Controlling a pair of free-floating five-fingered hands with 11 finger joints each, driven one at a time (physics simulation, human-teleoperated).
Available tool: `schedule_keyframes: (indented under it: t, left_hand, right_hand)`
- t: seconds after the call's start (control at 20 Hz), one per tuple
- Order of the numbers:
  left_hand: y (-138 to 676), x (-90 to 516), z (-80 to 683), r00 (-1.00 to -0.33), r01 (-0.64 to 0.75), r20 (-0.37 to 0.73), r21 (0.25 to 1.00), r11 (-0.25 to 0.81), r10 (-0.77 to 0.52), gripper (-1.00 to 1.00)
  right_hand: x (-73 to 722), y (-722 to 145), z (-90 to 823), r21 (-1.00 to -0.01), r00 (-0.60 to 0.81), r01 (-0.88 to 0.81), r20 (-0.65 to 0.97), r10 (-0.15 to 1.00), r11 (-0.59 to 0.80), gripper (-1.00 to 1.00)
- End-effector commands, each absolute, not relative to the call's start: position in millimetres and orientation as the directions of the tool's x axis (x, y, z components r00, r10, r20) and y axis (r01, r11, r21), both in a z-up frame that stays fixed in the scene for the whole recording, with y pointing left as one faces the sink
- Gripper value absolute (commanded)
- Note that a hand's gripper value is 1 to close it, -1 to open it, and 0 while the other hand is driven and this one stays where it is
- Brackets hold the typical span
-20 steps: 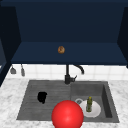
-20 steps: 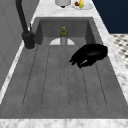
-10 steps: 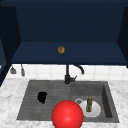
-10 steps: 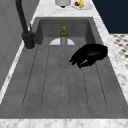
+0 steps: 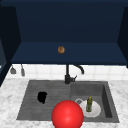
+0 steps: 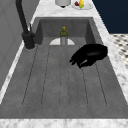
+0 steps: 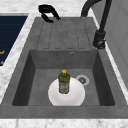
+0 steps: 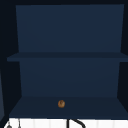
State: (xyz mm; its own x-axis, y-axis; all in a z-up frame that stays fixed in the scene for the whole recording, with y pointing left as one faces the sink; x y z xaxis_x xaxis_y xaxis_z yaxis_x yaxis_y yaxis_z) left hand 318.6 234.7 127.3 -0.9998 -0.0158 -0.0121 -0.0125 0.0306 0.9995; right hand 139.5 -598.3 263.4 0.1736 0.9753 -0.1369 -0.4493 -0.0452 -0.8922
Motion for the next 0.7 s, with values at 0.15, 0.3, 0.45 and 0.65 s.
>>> schedule_keyframes:
  t: [0.15, 0.3, 0.45, 0.65]
  left_hand:
    - [235, 319, 127, -1.000, -0.013, -0.012, 0.999, 0.031, -0.016, 0.00]
    - [235, 319, 127, -1.000, -0.013, -0.012, 0.999, 0.031, -0.016, 0.00]
    - [235, 319, 127, -1.000, -0.013, -0.012, 0.999, 0.031, -0.016, 0.00]
    - [235, 319, 127, -1.000, -0.013, -0.012, 0.999, 0.031, -0.016, 0.00]
  right_hand:
    - [146, -586, 252, -0.885, 0.099, -0.447, -0.193, 0.976, -0.130, -1.00]
    - [152, -588, 245, -0.878, 0.081, -0.463, -0.177, 0.981, -0.120, -1.00]
    - [153, -598, 233, -0.874, 0.056, -0.476, -0.141, 0.988, -0.097, -1.00]
    - [158, -605, 214, -0.865, 0.002, -0.494, -0.102, 0.995, -0.088, -1.00]
